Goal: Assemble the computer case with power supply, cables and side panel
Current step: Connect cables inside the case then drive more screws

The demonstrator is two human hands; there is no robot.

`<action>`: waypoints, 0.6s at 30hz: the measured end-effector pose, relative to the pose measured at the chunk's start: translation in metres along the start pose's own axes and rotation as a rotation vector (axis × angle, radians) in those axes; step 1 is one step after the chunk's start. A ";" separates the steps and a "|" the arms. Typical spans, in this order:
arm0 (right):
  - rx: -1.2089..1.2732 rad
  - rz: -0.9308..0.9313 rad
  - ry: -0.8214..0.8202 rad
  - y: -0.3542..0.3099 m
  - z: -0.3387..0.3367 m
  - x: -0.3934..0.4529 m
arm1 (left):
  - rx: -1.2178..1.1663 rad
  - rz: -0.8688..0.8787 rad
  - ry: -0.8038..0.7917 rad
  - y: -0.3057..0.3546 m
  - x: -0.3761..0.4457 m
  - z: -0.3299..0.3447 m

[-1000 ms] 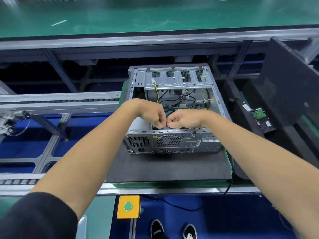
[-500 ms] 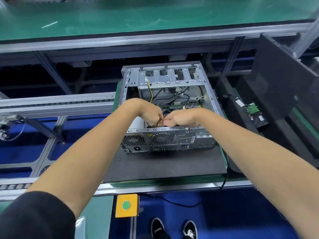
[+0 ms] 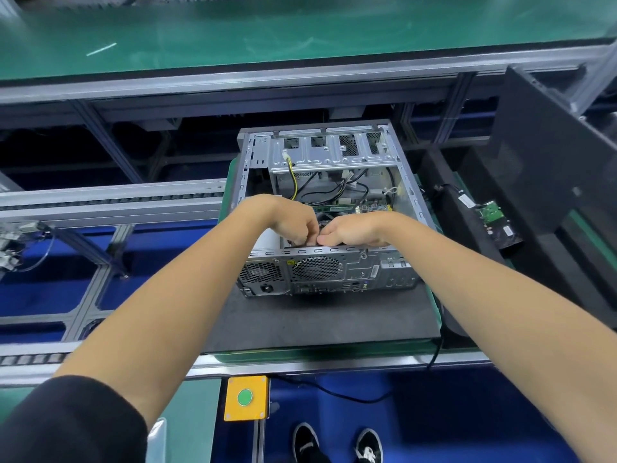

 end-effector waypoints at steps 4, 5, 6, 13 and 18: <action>0.025 -0.013 0.026 -0.002 -0.001 -0.001 | -0.092 0.020 0.048 0.001 0.001 -0.002; 0.014 -0.020 0.047 -0.001 -0.004 -0.003 | -0.105 0.020 0.060 0.001 0.001 -0.002; 0.002 -0.032 0.078 -0.002 -0.007 -0.005 | -0.125 0.020 0.070 0.000 0.002 -0.002; 0.005 -0.087 0.167 -0.002 -0.024 -0.022 | -0.220 0.073 0.044 0.004 0.008 0.001; 0.219 -0.100 0.496 0.015 -0.074 -0.040 | -0.203 0.028 0.049 0.006 0.017 0.002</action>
Point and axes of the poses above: each hand's wrist, its own x-axis towards the middle knuckle, its own z-axis out of the palm, y = z × x, the point moved 8 cm from there along x, towards the middle knuckle, and after that the axes turned 3 degrees about -z, right-handed, at the moved point
